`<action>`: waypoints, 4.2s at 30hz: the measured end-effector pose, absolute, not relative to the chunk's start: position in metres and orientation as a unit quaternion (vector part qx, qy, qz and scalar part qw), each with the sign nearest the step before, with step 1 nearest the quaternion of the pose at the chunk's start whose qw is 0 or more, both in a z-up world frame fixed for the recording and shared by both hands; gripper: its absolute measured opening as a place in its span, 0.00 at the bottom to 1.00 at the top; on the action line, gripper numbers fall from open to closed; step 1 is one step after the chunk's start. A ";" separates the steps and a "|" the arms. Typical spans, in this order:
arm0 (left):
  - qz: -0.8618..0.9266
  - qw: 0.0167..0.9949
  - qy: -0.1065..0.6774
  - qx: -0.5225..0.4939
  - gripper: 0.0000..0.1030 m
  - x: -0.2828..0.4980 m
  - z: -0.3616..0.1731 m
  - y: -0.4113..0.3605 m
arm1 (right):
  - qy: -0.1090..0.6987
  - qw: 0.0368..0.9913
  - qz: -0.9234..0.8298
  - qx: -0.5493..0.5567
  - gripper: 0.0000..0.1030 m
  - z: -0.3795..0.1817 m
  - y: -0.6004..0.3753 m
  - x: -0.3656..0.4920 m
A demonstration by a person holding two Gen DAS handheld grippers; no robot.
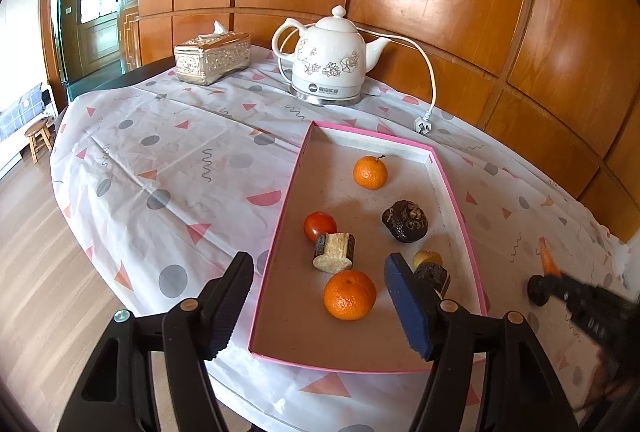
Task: Organize fruits
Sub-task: 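Carry the carrot into the tray and open the right gripper, then swing the open right gripper away from the tray over the cloth, then move the left gripper to the small yellow fruit and close on it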
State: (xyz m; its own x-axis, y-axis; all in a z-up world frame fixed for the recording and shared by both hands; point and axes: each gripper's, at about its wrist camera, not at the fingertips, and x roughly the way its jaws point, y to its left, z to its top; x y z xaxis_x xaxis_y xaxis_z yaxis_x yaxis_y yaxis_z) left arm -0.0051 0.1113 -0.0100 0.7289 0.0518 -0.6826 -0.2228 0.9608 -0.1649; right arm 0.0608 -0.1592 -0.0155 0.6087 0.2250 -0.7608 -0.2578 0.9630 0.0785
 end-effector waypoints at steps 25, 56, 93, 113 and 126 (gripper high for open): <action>0.112 0.912 0.356 -0.169 0.67 -0.013 -0.018 0.142 | 0.431 0.866 0.252 -0.018 0.23 0.006 -0.050 0.086; 0.095 0.918 0.353 -0.151 0.67 -0.014 -0.013 0.129 | 0.382 0.912 0.133 -0.063 0.37 -0.007 -0.106 0.023; 0.024 0.930 0.357 -0.089 0.67 -0.009 -0.006 0.084 | 0.392 0.889 -0.230 0.056 0.38 -0.045 -0.334 -0.018; -0.102 0.915 0.391 -0.021 0.67 0.019 0.001 0.010 | 0.392 0.876 -0.267 0.084 0.38 -0.068 -0.386 -0.012; -0.210 0.889 0.405 0.030 0.66 0.050 0.005 -0.067 | 0.384 0.866 -0.299 0.115 0.46 -0.072 -0.389 -0.013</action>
